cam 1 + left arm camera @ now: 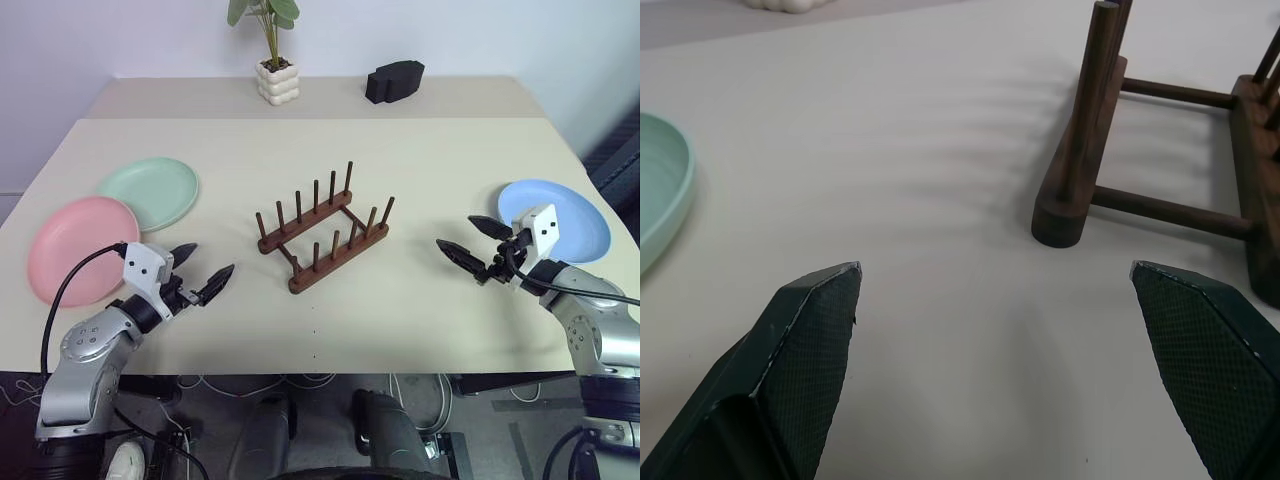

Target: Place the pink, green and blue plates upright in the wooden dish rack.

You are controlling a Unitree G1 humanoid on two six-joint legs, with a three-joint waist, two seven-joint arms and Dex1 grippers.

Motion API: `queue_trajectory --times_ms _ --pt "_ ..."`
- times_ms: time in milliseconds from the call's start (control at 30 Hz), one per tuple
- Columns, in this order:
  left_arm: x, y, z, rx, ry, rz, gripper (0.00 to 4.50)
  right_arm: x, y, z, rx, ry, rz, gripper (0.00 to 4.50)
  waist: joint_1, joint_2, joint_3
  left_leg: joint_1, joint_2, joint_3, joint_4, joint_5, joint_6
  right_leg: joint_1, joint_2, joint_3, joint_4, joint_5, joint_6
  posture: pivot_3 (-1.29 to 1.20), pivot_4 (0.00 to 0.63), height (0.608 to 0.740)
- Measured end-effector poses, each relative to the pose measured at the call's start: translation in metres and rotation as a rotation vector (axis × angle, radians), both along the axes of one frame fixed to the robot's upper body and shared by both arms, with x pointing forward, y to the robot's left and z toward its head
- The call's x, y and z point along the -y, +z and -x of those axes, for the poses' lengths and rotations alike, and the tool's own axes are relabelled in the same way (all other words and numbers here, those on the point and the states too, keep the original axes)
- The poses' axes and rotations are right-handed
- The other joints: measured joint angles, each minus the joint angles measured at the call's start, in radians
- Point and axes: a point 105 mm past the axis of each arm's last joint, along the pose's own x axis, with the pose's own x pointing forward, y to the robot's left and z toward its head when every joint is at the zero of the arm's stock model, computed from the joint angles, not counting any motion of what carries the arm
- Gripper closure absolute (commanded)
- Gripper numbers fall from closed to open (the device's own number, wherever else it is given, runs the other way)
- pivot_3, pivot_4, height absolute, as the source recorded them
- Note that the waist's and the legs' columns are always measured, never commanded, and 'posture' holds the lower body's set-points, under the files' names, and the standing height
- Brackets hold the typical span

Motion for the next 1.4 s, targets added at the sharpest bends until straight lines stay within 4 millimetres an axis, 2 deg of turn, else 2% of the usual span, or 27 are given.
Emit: queue_trajectory --times_ms 233,500,700,800,900,1033,1100,1200,1367,1400 --pt "-0.001 0.004 0.000 0.013 0.005 -0.006 0.07 -0.009 0.009 -0.013 0.033 0.020 -0.012 0.06 -0.003 0.000 0.000 0.000 0.000 0.000 0.000 0.000 0.000 0.000 0.000 0.000 0.000 0.001 -0.001 0.00 0.150 0.739" --pt "0.004 0.004 0.002 0.005 -0.024 -0.007 0.07 -0.007 0.000 -0.009 0.007 0.016 -0.012 0.06 0.001 0.000 0.000 -0.001 -0.001 0.000 0.000 0.000 0.000 0.000 0.000 0.000 0.000 0.002 -0.002 0.00 0.150 0.739" --pt "0.027 -0.010 0.023 -0.118 -0.206 -0.032 0.07 -0.011 0.001 -0.002 0.014 0.022 -0.004 0.06 -0.005 0.000 0.000 -0.001 0.000 0.000 0.000 0.000 0.000 -0.001 0.000 0.000 0.000 0.000 0.000 0.00 0.150 0.739" --pt "0.035 -0.015 0.024 -0.146 -0.258 -0.067 0.07 -0.016 -0.004 0.006 0.007 0.024 -0.016 0.06 -0.002 0.000 0.000 -0.001 0.000 0.000 0.000 0.000 0.000 -0.001 0.000 0.000 0.000 0.000 0.000 0.00 0.150 0.739" --pt "0.052 -0.020 0.024 -0.158 -0.329 -0.085 0.07 -0.024 -0.013 0.010 -0.019 0.026 -0.039 0.06 0.000 0.000 0.000 -0.002 0.000 0.000 0.001 0.000 0.000 -0.001 -0.001 0.000 0.000 0.000 0.000 0.00 0.150 0.739" --pt "0.079 -0.030 0.018 -0.160 -0.399 -0.103 0.07 -0.033 -0.014 0.016 -0.021 0.041 -0.047 0.06 0.003 0.000 0.000 -0.002 -0.001 0.000 0.001 0.000 0.000 -0.001 -0.001 0.000 0.000 0.000 0.000 0.00 0.150 0.739" --pt "0.083 -0.039 0.016 -0.181 -0.412 -0.114 0.07 -0.038 -0.015 0.023 -0.014 0.041 -0.050 0.06 0.002 0.000 0.000 -0.002 -0.001 0.000 0.000 0.000 0.000 -0.001 0.000 0.000 0.000 0.000 -0.001 0.00 0.150 0.739" --pt "0.089 -0.041 0.008 -0.159 -0.430 -0.143 0.07 -0.044 -0.023 0.036 -0.046 0.046 -0.076 0.06 0.003 0.002 -0.001 -0.001 0.000 -0.001 0.000 0.000 0.000 -0.001 0.001 0.000 0.000 0.000 0.000 0.00 0.150 0.739" --pt "0.101 -0.046 -0.005 -0.111 -0.444 -0.129 0.07 -0.053 -0.020 0.042 -0.032 0.041 -0.096 0.06 0.005 0.002 -0.002 0.000 0.000 -0.001 0.002 0.000 0.000 0.001 0.000 0.000 0.000 0.000 0.000 0.00 0.150 0.739" --pt "0.105 -0.047 -0.008 -0.095 -0.444 -0.131 0.30 -0.055 -0.022 0.042 -0.035 0.041 -0.103 0.01 0.005 0.002 -0.003 0.000 0.000 -0.001 0.002 0.000 0.000 0.001 -0.001 0.000 0.000 0.000 0.000 0.00 0.150 0.739"
